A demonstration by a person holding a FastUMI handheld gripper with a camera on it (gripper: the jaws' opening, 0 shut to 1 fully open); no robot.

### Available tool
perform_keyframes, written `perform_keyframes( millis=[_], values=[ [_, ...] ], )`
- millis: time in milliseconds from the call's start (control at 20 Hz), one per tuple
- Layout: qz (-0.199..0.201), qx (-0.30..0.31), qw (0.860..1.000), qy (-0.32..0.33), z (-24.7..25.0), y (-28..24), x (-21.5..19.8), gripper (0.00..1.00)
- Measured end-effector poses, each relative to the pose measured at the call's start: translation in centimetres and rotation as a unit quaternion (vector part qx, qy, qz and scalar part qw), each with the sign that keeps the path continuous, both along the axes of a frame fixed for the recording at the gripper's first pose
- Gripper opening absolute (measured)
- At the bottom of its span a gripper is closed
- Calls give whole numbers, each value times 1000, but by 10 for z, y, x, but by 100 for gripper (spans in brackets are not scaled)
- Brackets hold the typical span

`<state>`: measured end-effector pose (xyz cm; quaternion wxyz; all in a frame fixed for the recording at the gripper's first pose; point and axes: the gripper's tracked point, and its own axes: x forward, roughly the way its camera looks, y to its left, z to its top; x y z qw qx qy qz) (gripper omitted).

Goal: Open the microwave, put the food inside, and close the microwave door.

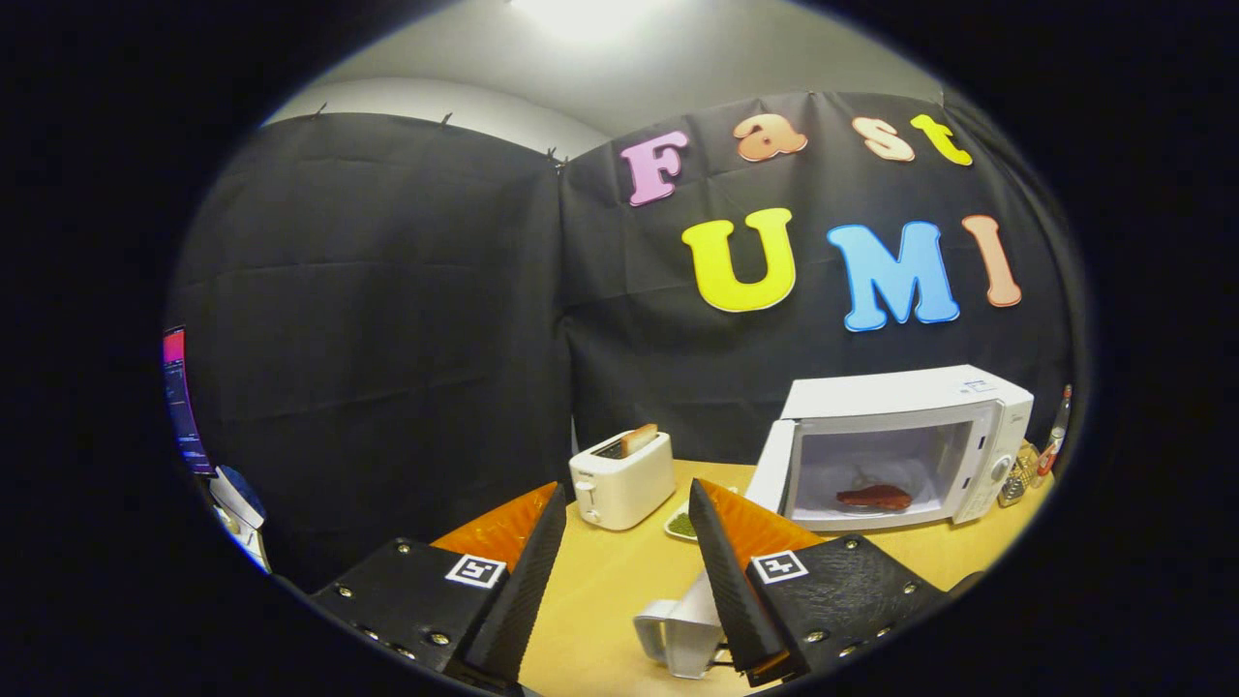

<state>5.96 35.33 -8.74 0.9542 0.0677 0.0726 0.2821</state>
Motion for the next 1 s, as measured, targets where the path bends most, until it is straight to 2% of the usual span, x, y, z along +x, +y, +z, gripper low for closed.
perform_keyframes(
  millis=[100,200,250,300,350,400,450,500,600,650,1000],
  values=[
    [20,-1,1000,10,-12,20,-10,78],
    [22,-1,1000,12,-20,28,-14,46],
    [31,-6,999,22,-31,35,-17,41],
    [40,-14,998,35,-42,39,-22,41],
    [33,-26,998,45,-49,34,-26,41],
    [-3,-40,998,44,-56,22,-17,22],
    [-3,-45,997,57,-69,21,-16,2],
    [5,-42,996,79,-82,20,-20,1],
    [-9,-51,994,97,-96,12,-14,1],
    [-4,-47,993,106,-102,14,-14,1],
    [-27,-69,991,114,-112,-29,-11,1]
  ],
)
